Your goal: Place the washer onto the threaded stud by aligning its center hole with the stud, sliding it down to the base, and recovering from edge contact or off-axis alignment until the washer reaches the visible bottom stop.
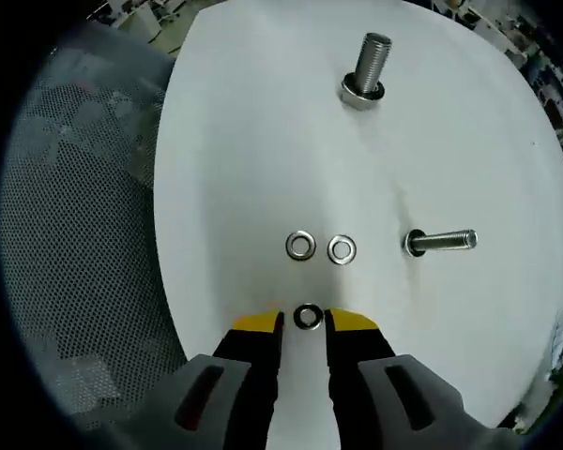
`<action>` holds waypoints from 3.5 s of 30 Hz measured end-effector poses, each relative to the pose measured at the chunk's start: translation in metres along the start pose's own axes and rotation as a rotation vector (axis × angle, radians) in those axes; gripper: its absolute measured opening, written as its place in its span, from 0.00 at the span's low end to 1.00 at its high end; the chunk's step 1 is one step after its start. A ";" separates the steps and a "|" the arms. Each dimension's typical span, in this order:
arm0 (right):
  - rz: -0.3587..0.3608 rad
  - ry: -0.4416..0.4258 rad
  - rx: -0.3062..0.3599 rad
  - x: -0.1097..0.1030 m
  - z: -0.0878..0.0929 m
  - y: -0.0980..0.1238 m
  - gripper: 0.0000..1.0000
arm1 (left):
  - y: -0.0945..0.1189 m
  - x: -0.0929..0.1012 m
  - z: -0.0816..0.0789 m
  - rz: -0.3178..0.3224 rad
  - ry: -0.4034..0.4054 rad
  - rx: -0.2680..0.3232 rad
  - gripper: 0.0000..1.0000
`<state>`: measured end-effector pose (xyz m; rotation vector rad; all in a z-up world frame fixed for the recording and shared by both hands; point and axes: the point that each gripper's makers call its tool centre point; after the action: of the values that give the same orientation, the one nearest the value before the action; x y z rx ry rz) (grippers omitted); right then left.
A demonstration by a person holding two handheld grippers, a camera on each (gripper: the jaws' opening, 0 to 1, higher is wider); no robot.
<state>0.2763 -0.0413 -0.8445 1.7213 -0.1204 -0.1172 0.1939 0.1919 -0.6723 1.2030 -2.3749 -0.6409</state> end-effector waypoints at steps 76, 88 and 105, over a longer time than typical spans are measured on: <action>0.256 -0.360 0.242 0.073 -0.038 0.071 0.14 | 0.002 0.000 -0.006 -0.004 0.003 0.029 0.19; 0.253 -0.322 0.233 0.076 -0.050 0.062 0.14 | 0.002 0.000 -0.006 -0.003 0.002 0.029 0.19; 0.257 -0.305 0.215 0.085 -0.052 0.055 0.14 | 0.002 -0.002 -0.005 -0.010 0.005 0.027 0.19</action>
<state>0.3677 -0.0119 -0.7827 1.8758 -0.5958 -0.1804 0.1966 0.1934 -0.6673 1.2271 -2.3817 -0.6099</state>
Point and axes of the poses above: the point that each gripper's makers call its tool centre point, and the gripper's own axes: y roughly backward along the fingers, x roughly to its right, z roughly out of its underside
